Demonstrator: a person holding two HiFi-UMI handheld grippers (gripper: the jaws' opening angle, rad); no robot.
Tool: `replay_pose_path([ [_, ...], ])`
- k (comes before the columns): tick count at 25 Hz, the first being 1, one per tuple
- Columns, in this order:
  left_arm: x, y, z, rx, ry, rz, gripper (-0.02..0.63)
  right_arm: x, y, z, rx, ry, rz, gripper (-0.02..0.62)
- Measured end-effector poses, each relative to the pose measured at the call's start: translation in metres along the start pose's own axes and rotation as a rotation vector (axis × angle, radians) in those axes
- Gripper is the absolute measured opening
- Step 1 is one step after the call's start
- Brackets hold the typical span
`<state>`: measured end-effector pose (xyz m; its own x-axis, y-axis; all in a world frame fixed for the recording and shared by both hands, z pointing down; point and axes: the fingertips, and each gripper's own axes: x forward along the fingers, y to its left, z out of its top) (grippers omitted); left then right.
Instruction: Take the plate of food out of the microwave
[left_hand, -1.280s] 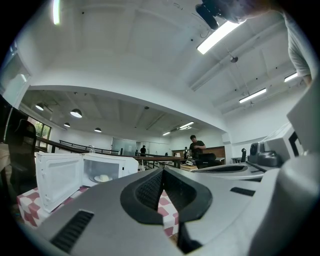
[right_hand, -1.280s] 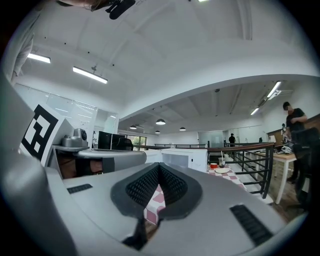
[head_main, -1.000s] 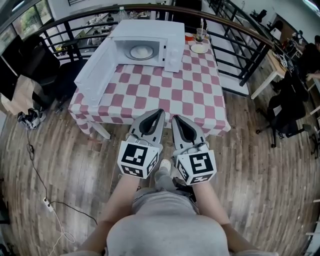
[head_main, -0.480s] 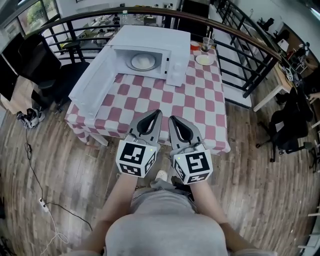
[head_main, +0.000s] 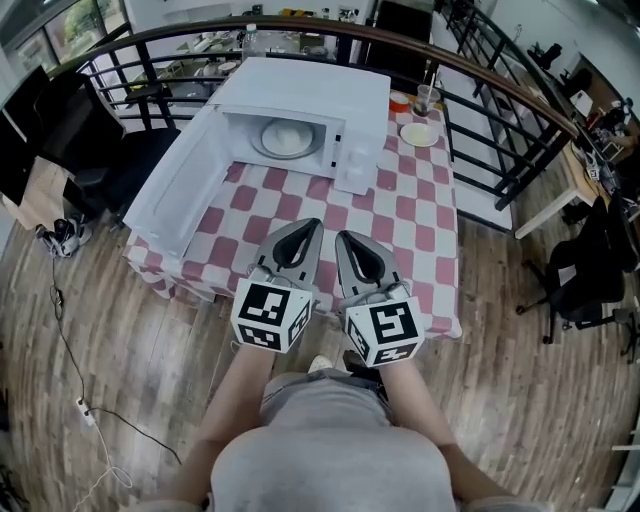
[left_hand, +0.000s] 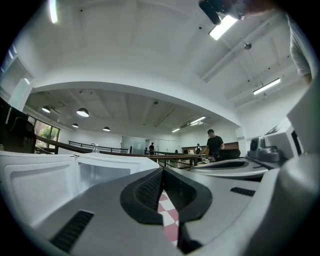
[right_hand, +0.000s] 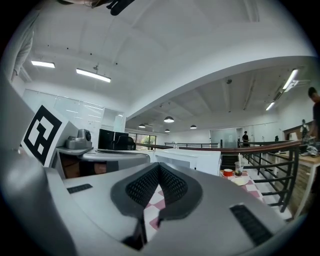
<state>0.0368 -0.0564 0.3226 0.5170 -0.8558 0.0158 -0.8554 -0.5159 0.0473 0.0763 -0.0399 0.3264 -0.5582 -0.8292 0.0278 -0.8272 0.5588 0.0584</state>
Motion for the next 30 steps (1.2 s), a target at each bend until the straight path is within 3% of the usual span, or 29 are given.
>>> replay_pose_path([
  [14,0.031,0.03,-0.016,-0.02,0.007,-0.017,0.002,0.04,-0.015,-0.016,0.041,0.014,0.013,0.026],
  [19,0.044,0.049,-0.021,-0.068,0.026,-0.048,0.002,0.059,-0.021,-0.016,0.053,0.01,-0.007,0.026],
  [26,0.069,0.083,-0.03,-0.195,0.064,-0.108,0.002,0.092,-0.027,-0.019,0.06,0.008,-0.031,0.026],
  [30,0.085,0.105,-0.041,-0.266,0.094,-0.099,0.002,0.11,-0.032,-0.024,0.05,0.017,-0.043,0.026],
])
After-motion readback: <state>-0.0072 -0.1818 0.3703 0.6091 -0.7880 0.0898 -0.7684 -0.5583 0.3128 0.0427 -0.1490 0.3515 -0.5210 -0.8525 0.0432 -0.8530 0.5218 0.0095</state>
